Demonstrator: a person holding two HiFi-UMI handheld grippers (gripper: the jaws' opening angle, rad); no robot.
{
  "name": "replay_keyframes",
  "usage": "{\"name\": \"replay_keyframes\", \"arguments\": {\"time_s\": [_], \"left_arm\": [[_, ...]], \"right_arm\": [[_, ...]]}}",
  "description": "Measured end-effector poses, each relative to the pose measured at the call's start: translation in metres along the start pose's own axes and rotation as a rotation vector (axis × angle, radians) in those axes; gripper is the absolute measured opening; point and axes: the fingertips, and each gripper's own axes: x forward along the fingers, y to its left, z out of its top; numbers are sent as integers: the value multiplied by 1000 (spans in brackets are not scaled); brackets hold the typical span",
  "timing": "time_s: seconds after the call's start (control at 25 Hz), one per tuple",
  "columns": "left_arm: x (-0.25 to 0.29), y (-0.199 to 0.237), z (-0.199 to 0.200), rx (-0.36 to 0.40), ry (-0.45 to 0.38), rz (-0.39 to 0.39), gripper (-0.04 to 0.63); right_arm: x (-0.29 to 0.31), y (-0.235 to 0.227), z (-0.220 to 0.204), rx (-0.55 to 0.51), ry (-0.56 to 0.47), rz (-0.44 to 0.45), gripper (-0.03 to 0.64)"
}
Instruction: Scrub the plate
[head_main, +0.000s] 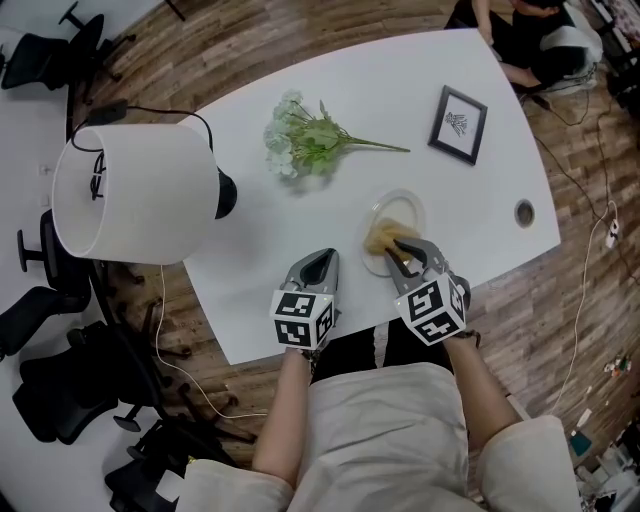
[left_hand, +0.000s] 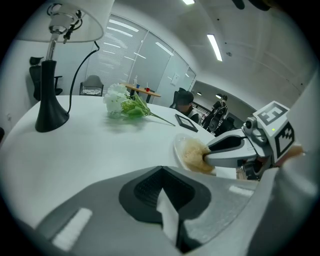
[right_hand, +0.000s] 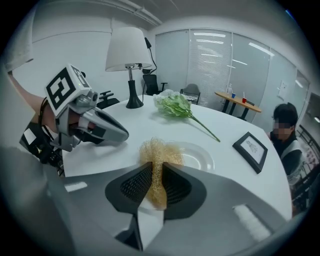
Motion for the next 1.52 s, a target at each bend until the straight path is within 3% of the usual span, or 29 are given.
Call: {"name": "replay_keyframes", "arguments": {"time_s": [0.56,0.76,1.04,1.28,1.52], "left_arm": [[1,0,-2,28,6,23,2],[2,0,-2,28,3,23,0],[-14,-9,1,-79,-28,-6,2],[-50,-51,16,-67,-97,96,2],[-81,-112,15,-83,-203,259,2]], "right_arm": [[-15,54,2,6,-14,125,89],[-29,43,1,49,-38,104,89],[-52,14,6,95,-120,95,89],[-86,-12,8,151,-244,124,89],[-138,-29,-1,119,-362,193,89]]}}
